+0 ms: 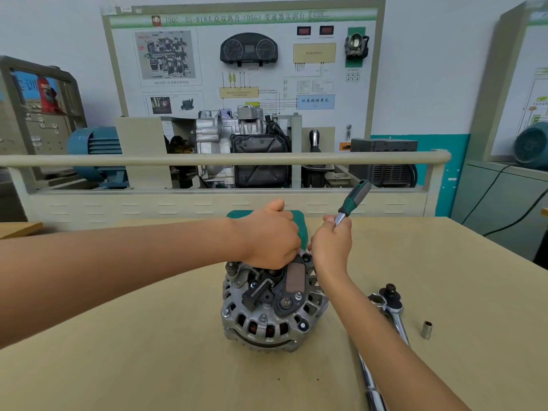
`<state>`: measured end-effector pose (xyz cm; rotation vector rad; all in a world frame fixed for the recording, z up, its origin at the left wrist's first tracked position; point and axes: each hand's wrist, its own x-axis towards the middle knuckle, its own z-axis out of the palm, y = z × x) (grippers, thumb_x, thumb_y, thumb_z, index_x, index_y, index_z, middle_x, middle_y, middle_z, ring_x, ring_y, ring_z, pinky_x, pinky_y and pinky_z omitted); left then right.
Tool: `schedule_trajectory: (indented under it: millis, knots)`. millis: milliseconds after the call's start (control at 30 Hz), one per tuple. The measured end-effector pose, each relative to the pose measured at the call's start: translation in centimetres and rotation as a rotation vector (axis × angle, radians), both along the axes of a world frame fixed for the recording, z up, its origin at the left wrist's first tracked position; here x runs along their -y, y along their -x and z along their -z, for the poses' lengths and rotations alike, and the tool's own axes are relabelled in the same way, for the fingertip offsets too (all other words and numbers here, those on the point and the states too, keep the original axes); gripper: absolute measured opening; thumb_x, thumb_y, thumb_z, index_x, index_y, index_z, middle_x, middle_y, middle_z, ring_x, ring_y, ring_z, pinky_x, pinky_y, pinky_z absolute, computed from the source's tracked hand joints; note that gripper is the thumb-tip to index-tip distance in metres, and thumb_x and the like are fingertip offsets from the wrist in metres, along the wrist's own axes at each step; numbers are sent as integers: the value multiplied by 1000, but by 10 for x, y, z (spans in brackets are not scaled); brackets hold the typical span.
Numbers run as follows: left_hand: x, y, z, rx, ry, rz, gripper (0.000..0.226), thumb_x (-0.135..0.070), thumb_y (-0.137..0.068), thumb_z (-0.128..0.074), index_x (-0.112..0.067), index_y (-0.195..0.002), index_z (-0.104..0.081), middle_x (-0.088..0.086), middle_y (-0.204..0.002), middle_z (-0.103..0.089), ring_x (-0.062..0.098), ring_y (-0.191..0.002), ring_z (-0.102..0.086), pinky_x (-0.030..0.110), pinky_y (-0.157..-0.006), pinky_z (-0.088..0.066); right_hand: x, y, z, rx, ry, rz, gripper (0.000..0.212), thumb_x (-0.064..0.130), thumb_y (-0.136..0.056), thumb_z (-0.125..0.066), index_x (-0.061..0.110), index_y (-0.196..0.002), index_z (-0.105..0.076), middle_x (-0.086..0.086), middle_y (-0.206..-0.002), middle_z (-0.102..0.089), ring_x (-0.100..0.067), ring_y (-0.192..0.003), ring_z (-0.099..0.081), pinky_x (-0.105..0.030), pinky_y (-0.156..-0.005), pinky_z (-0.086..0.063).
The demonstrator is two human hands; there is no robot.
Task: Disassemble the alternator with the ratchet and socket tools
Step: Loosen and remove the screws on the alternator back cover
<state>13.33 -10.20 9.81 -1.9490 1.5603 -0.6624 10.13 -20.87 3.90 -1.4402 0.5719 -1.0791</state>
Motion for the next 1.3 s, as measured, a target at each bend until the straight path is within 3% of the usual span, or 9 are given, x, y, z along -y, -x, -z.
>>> schedule_trajectory:
  millis: [133,200,333,400,500,667,833,1100,1300]
  knots:
    - [3,0,5,-53,86,-120,47,-31,-100,-23,-14,-63,-47,3,-73,-57,16,-55,-35,32,-73,-13,-2,0,-1,4,5,3,14,11,-100,-29,8,-100,-43,-2,-76,-48,-29,-76,-54,-45,-75,-48]
    - [3,2,3,-49,80,-142,50,-37,-101,-22,-15,-69,-53,2,-73,-58,14,-50,-30,32,-74,-15,-3,1,-2,9,5,7,13,12,-100,-29,9,-99,-42,-5,-81,-50,-29,-78,-54,-47,-77,-49]
    - [-1,6,-4,122,44,-47,54,-44,-98,-18,-16,-89,-64,2,-83,-65,18,-60,-45,34,-66,-3,-2,2,-1,4,5,1,15,12,-100,-29,7,-101,-43,-11,-85,-52,-28,-76,-53,-45,-75,-49]
    - [-5,6,-7,73,46,-33,43,-43,-96,-24,-15,-91,-56,2,-88,-63,21,-75,-52,33,-65,-2,-1,2,-1,0,6,-1,14,12,-100,-29,8,-101,-42,-14,-89,-53,-29,-80,-55,-46,-78,-49]
    - [-7,7,-9,16,-11,3,30,-37,-97,-28,-17,-110,-46,4,-103,-54,24,-95,-49,33,-74,-12,1,2,0,-13,-3,3,14,13,-100,-29,6,-102,-42,-16,-90,-54,-34,-85,-58,-46,-78,-48]
    - [-4,7,-9,44,-84,51,32,-34,-97,-28,-20,-124,-40,5,-106,-47,20,-86,-36,34,-86,-19,2,2,1,-4,11,22,14,12,-100,-30,7,-102,-43,-15,-90,-53,-29,-82,-55,-41,-76,-46]
    - [-1,4,-12,29,-108,88,29,-31,-97,-28,-23,-120,-45,0,-93,-37,17,-83,-28,32,-82,-17,2,0,2,1,5,13,15,12,-100,-30,6,-104,-43,-14,-90,-52,-24,-79,-50,-34,-71,-41]
    - [-6,-3,-12,122,-104,262,30,-33,-96,-29,-24,-121,-44,5,-108,-42,20,-91,-39,33,-87,-20,3,2,3,10,4,6,11,10,-99,-30,9,-100,-41,-14,-90,-53,-24,-78,-50,-32,-70,-40]
    - [2,1,-11,18,-90,92,34,-34,-98,-28,-19,-101,-59,-1,-89,-33,16,-82,-29,31,-77,-15,2,2,2,7,9,6,10,9,-99,-30,8,-97,-40,-12,-82,-51,-26,-74,-51,-40,-70,-45]
